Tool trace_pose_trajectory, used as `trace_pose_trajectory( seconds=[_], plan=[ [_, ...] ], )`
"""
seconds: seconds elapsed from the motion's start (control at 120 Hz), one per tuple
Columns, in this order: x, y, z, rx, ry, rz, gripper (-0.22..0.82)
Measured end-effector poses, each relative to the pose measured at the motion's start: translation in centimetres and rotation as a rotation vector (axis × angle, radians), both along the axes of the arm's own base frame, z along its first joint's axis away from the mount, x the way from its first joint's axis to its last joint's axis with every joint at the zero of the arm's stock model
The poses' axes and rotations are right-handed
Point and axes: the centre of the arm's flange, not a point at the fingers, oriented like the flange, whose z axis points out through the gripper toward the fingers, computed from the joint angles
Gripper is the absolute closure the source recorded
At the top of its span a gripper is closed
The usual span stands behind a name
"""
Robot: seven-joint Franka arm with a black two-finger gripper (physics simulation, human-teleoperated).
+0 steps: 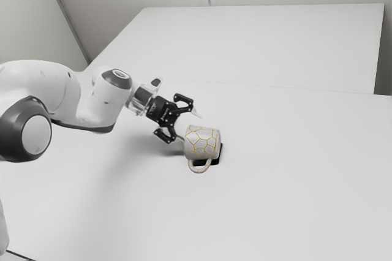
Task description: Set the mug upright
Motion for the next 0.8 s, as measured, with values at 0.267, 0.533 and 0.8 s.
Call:
trace_pose_trajectory(
  seconds=[0.267, 0.533, 0.8],
  plan=[
    [0.4, -1.4, -0.3, -0.028, -0.013, 0.029, 0.25],
    [1.0, -3.3, 0.4, -0.020, -0.040, 0.019, 0.67],
    [1.4, -4.1, 2.2, 0.034, -0.082, 0.002, 0.75]
  ],
)
